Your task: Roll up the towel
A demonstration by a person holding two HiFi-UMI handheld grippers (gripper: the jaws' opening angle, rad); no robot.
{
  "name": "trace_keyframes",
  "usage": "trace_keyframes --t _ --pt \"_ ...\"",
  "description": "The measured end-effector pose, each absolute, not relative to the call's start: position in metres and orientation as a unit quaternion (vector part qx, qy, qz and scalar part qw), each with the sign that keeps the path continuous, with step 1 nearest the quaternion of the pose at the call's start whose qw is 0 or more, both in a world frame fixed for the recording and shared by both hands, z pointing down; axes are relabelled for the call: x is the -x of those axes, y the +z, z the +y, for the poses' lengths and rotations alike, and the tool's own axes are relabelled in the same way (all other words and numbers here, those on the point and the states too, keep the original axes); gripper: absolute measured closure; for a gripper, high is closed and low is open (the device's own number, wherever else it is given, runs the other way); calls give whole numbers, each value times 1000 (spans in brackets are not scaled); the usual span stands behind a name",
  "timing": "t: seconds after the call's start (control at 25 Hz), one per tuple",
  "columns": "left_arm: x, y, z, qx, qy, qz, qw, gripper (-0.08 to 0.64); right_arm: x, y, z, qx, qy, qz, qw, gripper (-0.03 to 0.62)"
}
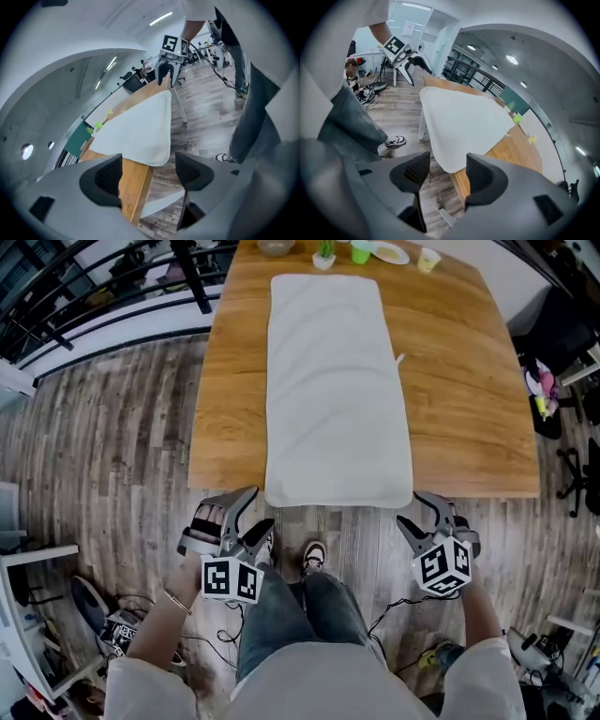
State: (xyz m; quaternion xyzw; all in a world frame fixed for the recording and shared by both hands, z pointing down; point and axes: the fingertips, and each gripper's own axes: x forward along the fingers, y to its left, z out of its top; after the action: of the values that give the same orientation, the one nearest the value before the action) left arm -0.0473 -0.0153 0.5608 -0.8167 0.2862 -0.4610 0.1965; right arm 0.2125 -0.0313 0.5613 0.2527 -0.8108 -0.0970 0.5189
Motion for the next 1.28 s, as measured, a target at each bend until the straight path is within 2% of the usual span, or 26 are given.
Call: trace_keyframes --t 0.28,0.44,0.56,0.72,0.84,1.08,1.2,1.28 --pt "33 582 -21 809 -466 261 247 225 -220 588 -40 -223 -171 -785 552 368" --pt "26 593 -21 802 -465 257 274 225 -225 600 -38 -226 -188 -782 550 383" --pt "24 600 -20 781 -469 260 319 227 -225 602 -37 -235 -207 -780 542 390" --pt "22 602 -27 755 -462 291 363 319 -224 603 -40 -240 -225 -779 533 411" --pt "21 604 -27 754 -460 296 363 342 -220 598 -42 -247 -219 -782 529 429" --pt "24 601 -29 746 -461 298 378 440 -216 593 -45 -249 -229 -783 522 492" --pt "22 596 -30 746 -457 298 382 490 -215 589 -46 -251 -237 -783 518 545" --pt "21 593 -29 750 -456 294 380 500 -214 589 -46 -247 -239 -784 517 554"
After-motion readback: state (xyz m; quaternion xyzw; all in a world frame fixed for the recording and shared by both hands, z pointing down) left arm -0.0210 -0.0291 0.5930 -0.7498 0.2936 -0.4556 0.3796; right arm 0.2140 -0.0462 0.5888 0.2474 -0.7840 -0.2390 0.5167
